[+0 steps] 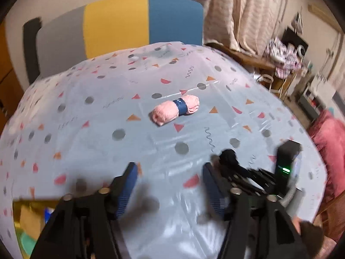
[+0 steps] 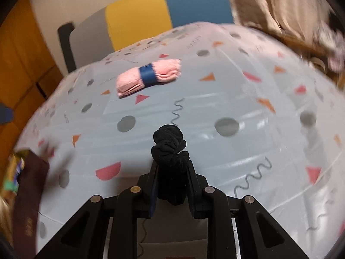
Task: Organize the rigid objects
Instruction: 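Grasp the pink dishcloth roll with blue band using the left tool while the right tool holds the black scrunchie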
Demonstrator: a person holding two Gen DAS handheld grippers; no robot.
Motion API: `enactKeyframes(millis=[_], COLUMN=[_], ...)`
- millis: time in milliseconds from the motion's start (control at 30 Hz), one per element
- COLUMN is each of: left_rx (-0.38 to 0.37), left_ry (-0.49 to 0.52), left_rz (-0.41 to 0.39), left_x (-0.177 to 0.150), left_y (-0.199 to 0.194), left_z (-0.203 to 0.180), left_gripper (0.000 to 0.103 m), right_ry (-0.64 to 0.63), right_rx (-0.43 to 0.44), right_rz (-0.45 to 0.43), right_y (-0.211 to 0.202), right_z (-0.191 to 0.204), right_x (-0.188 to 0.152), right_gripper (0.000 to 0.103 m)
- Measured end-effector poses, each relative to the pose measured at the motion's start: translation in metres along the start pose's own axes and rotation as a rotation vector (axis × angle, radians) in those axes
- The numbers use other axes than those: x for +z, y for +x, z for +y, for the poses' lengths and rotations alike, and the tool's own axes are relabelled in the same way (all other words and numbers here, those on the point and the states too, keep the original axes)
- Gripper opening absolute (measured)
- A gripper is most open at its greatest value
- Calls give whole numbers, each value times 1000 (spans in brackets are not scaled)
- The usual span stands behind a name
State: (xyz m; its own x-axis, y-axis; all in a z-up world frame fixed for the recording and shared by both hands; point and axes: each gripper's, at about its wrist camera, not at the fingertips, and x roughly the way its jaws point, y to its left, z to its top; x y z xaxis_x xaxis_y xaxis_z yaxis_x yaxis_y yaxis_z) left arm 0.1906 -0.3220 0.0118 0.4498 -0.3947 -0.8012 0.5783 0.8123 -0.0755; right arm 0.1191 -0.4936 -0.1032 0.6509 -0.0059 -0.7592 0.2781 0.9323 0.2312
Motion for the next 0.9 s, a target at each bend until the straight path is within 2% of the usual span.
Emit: enactKeyframes(millis=[100, 200, 433, 633, 700, 900], left_rx=[7, 65, 162, 175, 157, 104], left_ry=[54, 128, 286, 357, 390, 350], left_rz=[15, 30, 51, 92, 83, 98], left_x=[19, 37, 79, 105, 109, 110], left_y=[34, 67, 138, 190, 199, 218], left_z=[-10, -19, -32, -37, -39, -37], left_gripper=[74, 82, 82, 82, 82, 82], right_ry=[59, 24, 73, 120, 139, 160], right_rx=[24, -1, 57, 110, 130, 150], right_rz=[-24, -41, -55, -65, -68, -74], right_y=[1, 1, 0, 0, 0, 2], right_z=[-8, -1, -13, -23, -26, -28], right_x=[-3, -6, -9, -10, -11, -12], right_gripper=[23, 23, 23, 22, 22, 22])
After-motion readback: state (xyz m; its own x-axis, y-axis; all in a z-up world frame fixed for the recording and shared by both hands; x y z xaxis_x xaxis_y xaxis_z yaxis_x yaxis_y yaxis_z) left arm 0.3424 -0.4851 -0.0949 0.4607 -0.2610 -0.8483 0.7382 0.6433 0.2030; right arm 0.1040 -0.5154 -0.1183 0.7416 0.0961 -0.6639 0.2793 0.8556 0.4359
